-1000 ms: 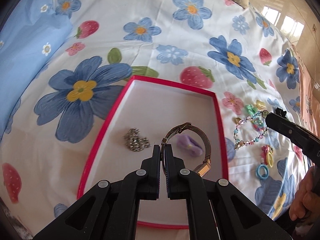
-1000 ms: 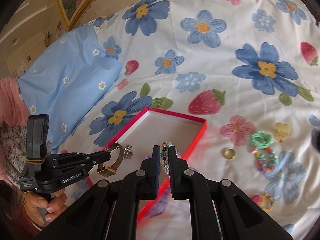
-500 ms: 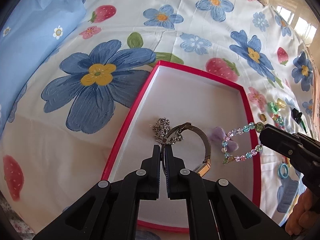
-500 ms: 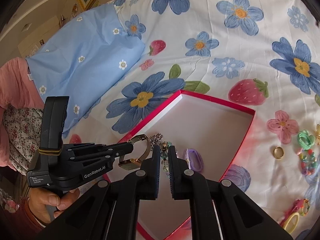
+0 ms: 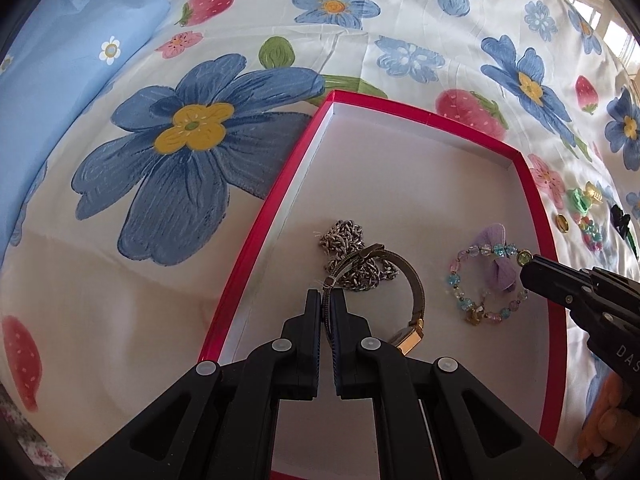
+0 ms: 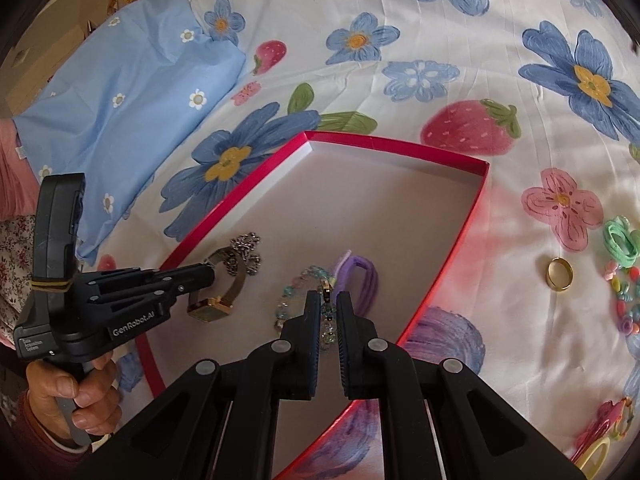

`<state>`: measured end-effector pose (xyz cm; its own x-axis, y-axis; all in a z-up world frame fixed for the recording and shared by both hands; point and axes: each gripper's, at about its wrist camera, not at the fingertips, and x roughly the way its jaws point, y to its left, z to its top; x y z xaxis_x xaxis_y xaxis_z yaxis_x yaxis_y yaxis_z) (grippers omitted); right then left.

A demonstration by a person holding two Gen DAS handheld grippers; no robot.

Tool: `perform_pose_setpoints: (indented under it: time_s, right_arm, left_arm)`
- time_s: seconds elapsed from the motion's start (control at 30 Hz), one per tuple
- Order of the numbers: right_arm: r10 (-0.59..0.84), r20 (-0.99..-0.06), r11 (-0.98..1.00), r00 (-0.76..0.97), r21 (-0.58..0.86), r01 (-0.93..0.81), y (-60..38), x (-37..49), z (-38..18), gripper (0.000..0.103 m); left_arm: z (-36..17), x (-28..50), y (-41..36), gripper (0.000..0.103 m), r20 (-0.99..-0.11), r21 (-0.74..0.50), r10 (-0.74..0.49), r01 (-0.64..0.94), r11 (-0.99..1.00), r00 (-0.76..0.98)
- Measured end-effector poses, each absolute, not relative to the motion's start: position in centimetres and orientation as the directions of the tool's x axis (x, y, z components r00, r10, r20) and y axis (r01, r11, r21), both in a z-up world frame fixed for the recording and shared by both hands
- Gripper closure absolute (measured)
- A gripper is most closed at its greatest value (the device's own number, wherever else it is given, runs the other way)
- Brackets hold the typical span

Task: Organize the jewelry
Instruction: 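Carry the watch and bracelet into the red box and open both tools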

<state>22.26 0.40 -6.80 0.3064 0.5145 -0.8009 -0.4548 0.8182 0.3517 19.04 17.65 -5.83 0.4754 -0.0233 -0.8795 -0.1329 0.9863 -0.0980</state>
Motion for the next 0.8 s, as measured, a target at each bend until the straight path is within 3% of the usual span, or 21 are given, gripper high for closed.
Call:
perform_pose_setpoints:
  time_s: [0.33, 0.63, 0.73, 0.8]
  right_arm:
    - [0.497, -0.814, 0.824, 0.301, 0.334, -0.458, 0.4, 22.5, -7.3, 0.095]
    - [0.528, -0.796, 0.816, 0.296, 0.378, -0.438, -0.1, 22.7, -7.0, 0.09]
    - [0.539, -0.785, 0.813, 0.307, 0.388, -0.434, -0.5, 22.6, -6.4, 0.082]
    - [0.544, -0.777, 0.813, 0.318, 0.393, -0.43, -0.9, 22.5, -5.9, 0.074]
  left_arm:
    - [-5.9, 19.1, 17.1, 0.099, -0.881, -0.071, -0.001, -0.129, 0.989, 0.473]
    - [-5.7, 19.2, 17.1, 0.091, -0.881, -0.07, 0.0, -0.131, 0.989, 0.473]
    - [-5.3, 19.0, 17.1, 0.08, -0.877, -0.072, 0.001, -0.132, 0.989, 0.481]
    - [-4.8, 18.8, 17.0, 0.078, -0.871, -0.068, 0.006, -0.132, 0.989, 0.492]
